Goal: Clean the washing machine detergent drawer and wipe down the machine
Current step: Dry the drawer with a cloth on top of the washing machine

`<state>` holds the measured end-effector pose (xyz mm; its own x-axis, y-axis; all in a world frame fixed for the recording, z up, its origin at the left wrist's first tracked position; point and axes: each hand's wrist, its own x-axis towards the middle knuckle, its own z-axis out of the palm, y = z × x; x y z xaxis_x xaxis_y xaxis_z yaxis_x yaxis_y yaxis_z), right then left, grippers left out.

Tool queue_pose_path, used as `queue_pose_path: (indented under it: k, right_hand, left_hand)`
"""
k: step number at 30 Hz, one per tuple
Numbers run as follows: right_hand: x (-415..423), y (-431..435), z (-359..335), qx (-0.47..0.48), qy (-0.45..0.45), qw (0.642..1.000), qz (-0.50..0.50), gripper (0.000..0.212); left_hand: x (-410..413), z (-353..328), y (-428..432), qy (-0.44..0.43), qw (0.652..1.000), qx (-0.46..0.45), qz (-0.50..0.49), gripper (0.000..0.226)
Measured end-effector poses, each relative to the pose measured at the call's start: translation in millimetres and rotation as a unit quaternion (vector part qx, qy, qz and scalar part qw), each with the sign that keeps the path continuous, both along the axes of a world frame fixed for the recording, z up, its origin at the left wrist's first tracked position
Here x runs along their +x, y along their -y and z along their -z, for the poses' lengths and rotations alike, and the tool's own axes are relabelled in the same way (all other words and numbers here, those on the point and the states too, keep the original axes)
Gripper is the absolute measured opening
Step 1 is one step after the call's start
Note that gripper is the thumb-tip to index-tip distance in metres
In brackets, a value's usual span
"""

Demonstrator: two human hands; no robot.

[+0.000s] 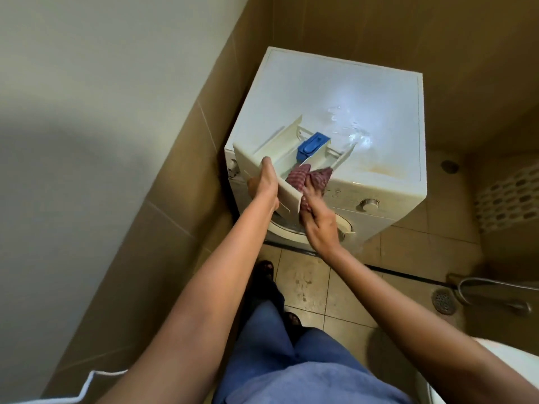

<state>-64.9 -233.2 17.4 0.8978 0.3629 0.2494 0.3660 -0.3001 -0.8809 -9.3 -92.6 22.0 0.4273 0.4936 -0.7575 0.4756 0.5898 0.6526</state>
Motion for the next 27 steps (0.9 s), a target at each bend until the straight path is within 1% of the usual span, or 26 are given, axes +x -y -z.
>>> queue_pose_path:
  k: [3,6,11,14,15,17,20,22,24,25,27]
  right_hand:
    - [-19,4,0,0.002,-0.047,0.998,-0.036,0.048]
    - [-23,1,-5,0.009,-0.096,0.995,-0.031,0.051]
    - [-28,-24,-19,0.068,-0.177,0.982,0.021,0.053]
    - [-39,-39,-21,0.112,-0.214,0.969,0.050,0.050]
    - [-43,-39,-19,0.120,-0.219,0.967,0.044,0.048]
    - [-49,-41,-11,0.103,-0.221,0.970,0.011,0.045]
    - [-54,-50,-8,0.068,-0.246,0.966,-0.040,0.054]
    - [-51,-58,-9,0.057,-0.259,0.963,-0.045,0.061]
    - [-44,-68,-12,0.070,-0.269,0.960,-0.024,0.066]
    - [-39,-73,-14,0.081,-0.276,0.958,-0.003,0.066]
    - [-27,-80,-17,0.119,-0.283,0.951,0.040,0.056]
  left_hand:
    - [-39,-34,5,0.002,1.000,0.006,-0.016,0.064]
    - [-59,-42,3,0.008,1.000,-0.012,-0.016,0.052]
    - [-67,-52,-10,0.010,1.000,-0.014,0.000,0.054]
    - [-67,-56,-21,0.007,1.000,-0.004,-0.009,0.060]
    - [-68,-56,-24,0.010,1.000,0.000,-0.014,0.063]
    - [-72,-53,-33,0.008,1.000,0.007,-0.017,0.067]
    - [-80,-44,-46,0.002,1.000,0.021,-0.015,0.074]
    - [-86,-39,-51,0.011,1.000,0.022,-0.018,0.068]
    - [-95,-36,-53,0.018,0.999,0.025,-0.022,0.056]
    - [-99,-33,-53,0.016,0.999,0.027,-0.023,0.052]
    - [-106,-28,-54,0.013,0.999,0.026,-0.028,0.048]
